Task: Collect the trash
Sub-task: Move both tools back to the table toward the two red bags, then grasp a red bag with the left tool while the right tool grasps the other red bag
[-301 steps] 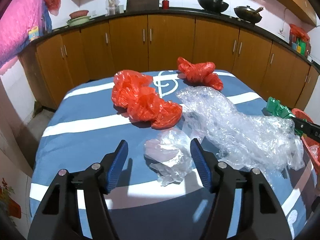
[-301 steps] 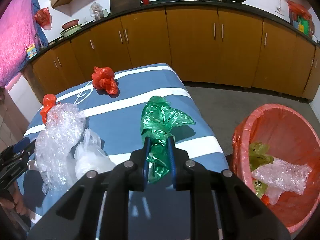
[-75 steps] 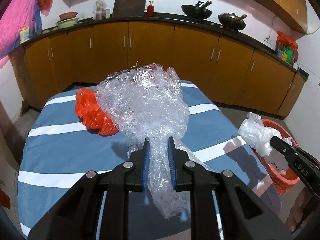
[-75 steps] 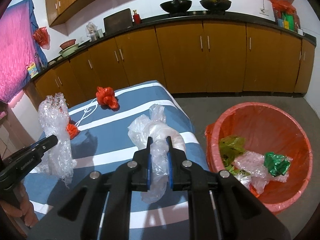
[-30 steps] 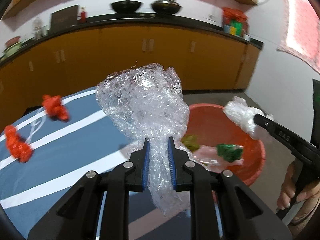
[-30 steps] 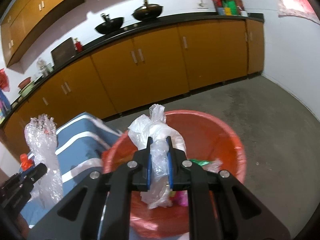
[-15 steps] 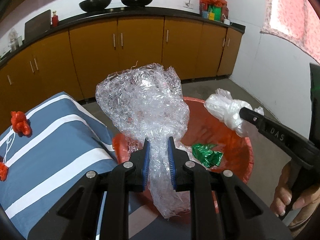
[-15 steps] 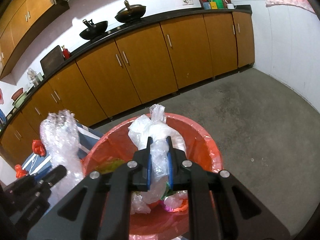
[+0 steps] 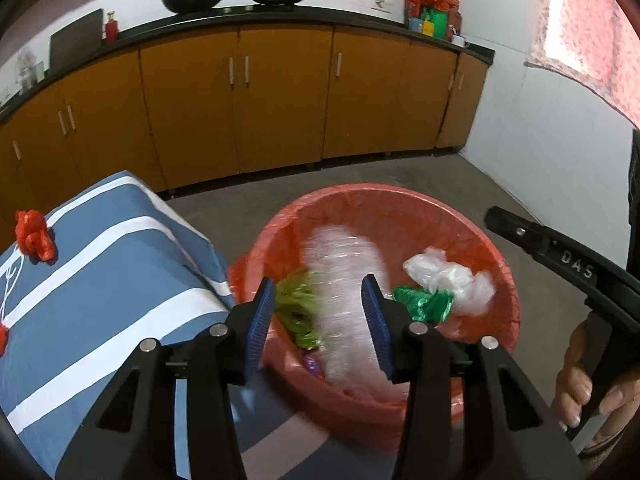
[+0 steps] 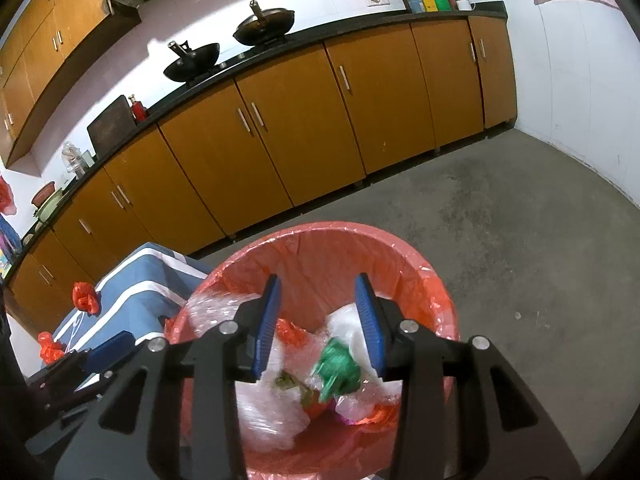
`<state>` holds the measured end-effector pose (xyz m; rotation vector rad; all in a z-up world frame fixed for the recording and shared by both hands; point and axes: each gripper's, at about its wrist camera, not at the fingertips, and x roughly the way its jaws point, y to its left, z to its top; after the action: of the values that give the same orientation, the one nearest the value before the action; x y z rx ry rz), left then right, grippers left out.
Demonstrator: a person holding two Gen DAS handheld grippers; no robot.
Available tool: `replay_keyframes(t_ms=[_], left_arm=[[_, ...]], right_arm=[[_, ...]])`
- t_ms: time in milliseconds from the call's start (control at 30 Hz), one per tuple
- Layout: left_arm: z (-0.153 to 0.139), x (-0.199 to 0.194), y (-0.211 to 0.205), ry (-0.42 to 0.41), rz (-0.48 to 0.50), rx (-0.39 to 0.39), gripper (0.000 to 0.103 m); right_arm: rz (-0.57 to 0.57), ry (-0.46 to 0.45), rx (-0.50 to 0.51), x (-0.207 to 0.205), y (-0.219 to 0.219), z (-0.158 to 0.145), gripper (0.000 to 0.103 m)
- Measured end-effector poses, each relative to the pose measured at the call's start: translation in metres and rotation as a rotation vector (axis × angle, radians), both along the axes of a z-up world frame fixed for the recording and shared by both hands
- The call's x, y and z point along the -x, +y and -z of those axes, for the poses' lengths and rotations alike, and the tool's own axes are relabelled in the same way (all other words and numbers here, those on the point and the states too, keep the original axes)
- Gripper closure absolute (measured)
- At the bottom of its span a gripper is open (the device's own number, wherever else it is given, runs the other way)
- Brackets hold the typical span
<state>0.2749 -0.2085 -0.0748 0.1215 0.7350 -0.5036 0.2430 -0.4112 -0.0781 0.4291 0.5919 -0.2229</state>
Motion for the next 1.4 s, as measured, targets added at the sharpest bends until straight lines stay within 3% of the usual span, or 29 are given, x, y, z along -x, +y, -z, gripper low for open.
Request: replay_keyframes(t_ms=[267,500,700,833,933,1400], left_arm=[[-0.002,-0.004,0.051,-0.007,-0.136,0.019,0.057],[-0.015,-0.002,0.132,-0.068,-0.317,-0.001,0.049],[-0.023,-0.009,0.249,-0.116,-0.609,-0.044,0.045],[-0.020,-0.014,0.329,-0.091,-0.833,-0.027,0.044],[-0.013,-0.022,0.363,-0.053,-0.918,-0.003,0.040],[0.014,-0.059,0.371,0.036,-0.869,-0.057,0.039]], right_arm=[[-0.015,-0.012,0.027,-0.005,0.017,-0.015,0.064],[-0.137,-0.038,0.078,-0.020,0.076,-0.034,0.059],[-0.276,-0.046,0.088,-0.043,0.147,-0.040,0.055],[-0.351,-0.026,0.087,-0.056,0.188,-0.034,0.055],[-0.394,-0.009,0.088,-0.065,0.218,-0.027,0.055],[-0.508,0.058,0.128,-0.093,0.302,0.000,0.055]])
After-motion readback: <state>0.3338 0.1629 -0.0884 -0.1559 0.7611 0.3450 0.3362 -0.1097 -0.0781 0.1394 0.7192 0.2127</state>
